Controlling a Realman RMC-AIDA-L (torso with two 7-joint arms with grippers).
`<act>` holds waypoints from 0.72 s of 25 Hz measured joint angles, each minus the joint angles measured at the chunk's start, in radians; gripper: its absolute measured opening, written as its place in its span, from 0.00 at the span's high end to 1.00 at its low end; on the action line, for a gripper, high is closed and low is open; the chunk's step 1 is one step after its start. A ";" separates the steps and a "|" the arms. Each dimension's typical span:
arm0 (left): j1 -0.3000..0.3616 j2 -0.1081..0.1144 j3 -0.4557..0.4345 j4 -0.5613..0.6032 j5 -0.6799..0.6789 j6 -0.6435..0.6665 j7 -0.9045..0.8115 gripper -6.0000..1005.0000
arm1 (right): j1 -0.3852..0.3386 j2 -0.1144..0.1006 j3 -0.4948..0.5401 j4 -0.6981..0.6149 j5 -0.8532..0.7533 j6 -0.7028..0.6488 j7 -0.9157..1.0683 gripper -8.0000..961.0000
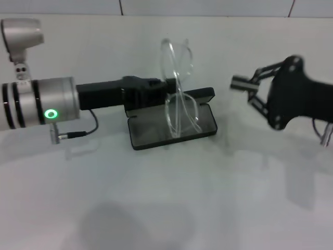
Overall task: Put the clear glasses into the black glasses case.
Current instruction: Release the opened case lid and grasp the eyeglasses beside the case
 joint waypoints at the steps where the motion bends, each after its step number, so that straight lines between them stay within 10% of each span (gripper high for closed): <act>1: 0.007 -0.001 -0.016 0.000 0.000 0.000 0.000 0.90 | -0.002 0.000 0.003 0.001 0.011 0.001 0.000 0.96; 18: 0.124 -0.018 -0.039 0.047 -0.023 0.024 0.084 0.90 | 0.026 -0.006 0.014 0.033 0.018 0.116 0.319 0.96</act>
